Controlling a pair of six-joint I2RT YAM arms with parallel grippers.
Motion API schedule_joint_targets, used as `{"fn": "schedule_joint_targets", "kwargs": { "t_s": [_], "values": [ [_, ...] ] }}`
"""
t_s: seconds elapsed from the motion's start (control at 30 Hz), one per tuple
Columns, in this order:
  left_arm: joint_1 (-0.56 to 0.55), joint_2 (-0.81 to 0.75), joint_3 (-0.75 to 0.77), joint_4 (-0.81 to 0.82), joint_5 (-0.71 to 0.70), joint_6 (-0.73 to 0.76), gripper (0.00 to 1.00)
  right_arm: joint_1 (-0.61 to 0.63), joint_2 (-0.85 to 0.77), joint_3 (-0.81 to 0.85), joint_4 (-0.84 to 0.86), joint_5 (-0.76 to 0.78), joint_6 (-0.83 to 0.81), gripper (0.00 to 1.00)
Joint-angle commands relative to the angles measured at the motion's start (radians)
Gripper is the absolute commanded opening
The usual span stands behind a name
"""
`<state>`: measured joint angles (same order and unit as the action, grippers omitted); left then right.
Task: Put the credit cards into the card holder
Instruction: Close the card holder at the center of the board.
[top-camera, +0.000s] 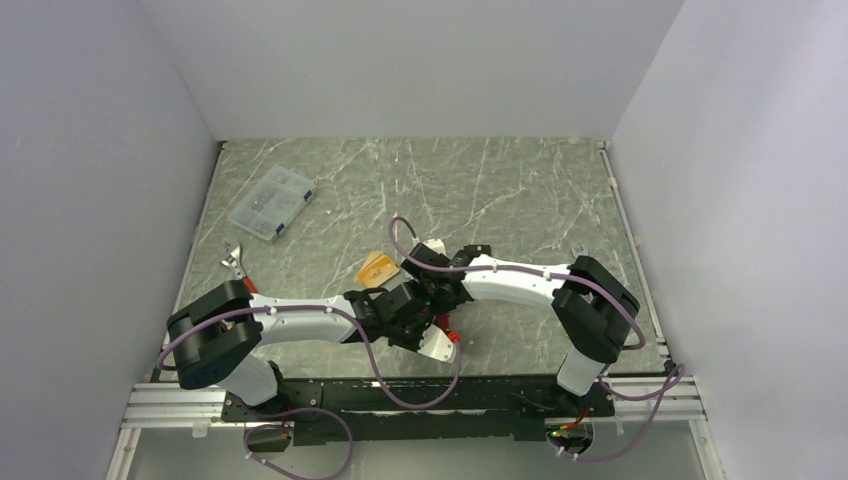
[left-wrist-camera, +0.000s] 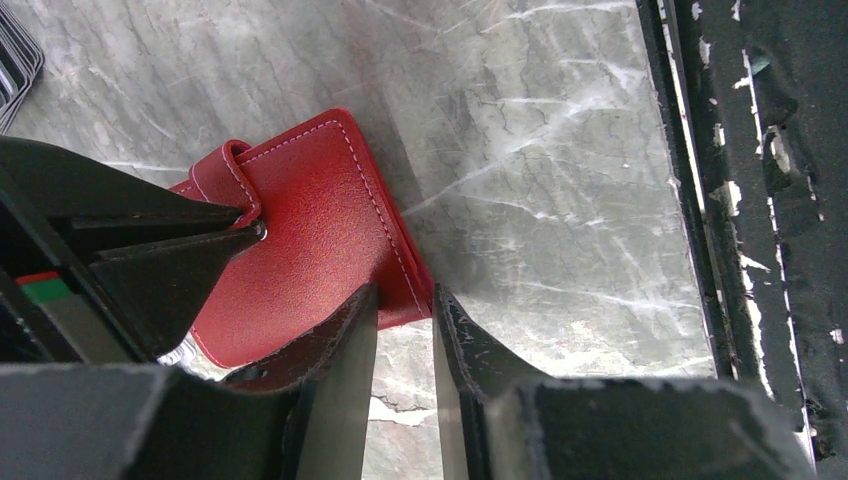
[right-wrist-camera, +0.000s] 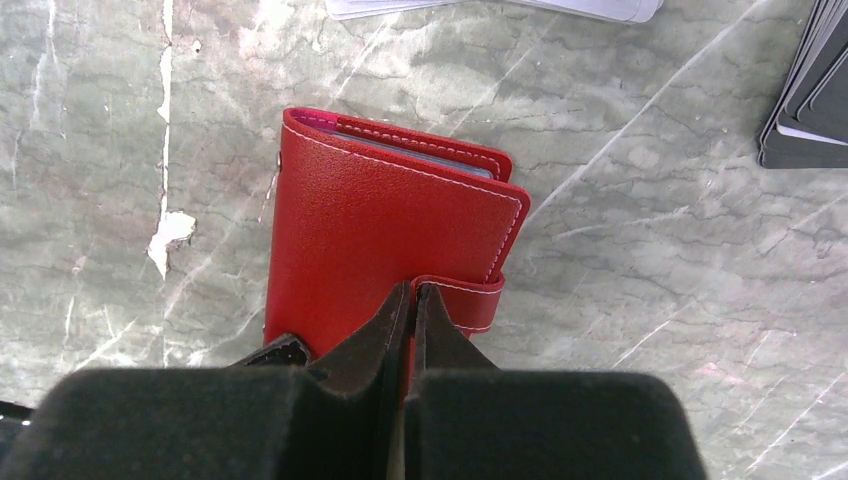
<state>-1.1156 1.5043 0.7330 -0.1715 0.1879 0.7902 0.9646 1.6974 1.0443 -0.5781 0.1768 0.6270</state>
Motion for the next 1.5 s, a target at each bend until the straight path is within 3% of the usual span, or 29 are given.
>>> {"fn": "schedule_joint_targets", "kwargs": {
  "t_s": [0.0, 0.67, 0.83, 1.1, 1.3, 1.47],
  "values": [
    [0.01, -0.017, 0.026, -0.036, 0.028, -0.003, 0.31, 0.049, 0.11, -0.034, -0.013, -0.051, 0.008, 0.0],
    [0.116, -0.134, 0.046, -0.108, 0.135, -0.03, 0.37, 0.115, 0.265, -0.151, 0.102, -0.087, 0.077, 0.0],
    [0.241, -0.221, 0.029, -0.185, 0.231, -0.04, 0.4, 0.12, 0.285, -0.208, 0.153, -0.089, 0.111, 0.0],
    [0.569, -0.401, -0.015, -0.36, 0.475, -0.004, 0.41, 0.147, 0.314, -0.229, 0.189, -0.08, 0.142, 0.0],
    [0.641, -0.47, -0.032, -0.382, 0.427, 0.03, 0.41, 0.144, 0.308, -0.271, 0.264, -0.145, 0.162, 0.0],
    [0.55, -0.488, -0.068, -0.383, 0.297, 0.131, 0.42, 0.129, 0.294, -0.29, 0.289, -0.163, 0.178, 0.0]
  ]
}}
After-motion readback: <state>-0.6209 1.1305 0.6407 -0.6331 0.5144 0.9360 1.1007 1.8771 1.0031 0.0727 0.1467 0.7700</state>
